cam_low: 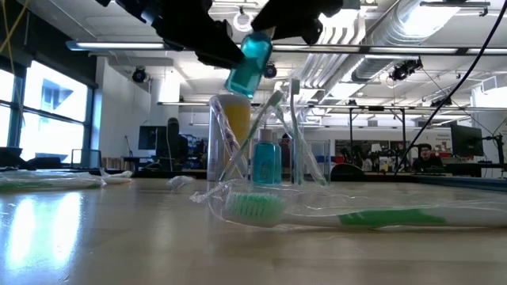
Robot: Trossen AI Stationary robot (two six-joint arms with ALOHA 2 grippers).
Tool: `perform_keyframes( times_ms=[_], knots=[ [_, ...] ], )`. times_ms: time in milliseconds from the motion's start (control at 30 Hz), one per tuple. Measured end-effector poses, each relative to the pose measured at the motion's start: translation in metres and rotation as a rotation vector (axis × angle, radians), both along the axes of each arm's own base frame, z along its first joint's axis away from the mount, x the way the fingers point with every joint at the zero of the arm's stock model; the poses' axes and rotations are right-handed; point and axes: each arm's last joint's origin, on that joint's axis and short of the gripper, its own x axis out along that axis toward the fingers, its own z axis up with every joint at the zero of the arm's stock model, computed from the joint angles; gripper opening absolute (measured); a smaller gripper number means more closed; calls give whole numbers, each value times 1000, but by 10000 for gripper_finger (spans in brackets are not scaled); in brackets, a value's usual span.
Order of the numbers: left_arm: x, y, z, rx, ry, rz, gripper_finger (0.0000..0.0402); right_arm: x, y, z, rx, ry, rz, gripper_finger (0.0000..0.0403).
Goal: Pick & Place toothbrushing station
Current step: Put the mouthwash into the middle section of the transparent organizer
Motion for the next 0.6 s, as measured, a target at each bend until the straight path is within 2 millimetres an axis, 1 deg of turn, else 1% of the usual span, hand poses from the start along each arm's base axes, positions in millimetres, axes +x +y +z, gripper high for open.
perform_keyframes(
  times_ms=[67, 167, 333, 600],
  knots=[
    [-1, 1, -2, 15, 17, 21, 248, -2, -1, -2, 6, 28, -25, 95],
    [-3, 3, -5, 48, 56, 82, 260, -4, -2, -6, 21, 66, -70, 95],
    [-10, 8, -14, 105, 153, 205, 263, -7, -12, -10, 9, 94, -225, 95],
    [-22, 15, -25, 182, 289, 314, 264, -10, -37, -3, 80, 82, -408, 95]
  ],
)
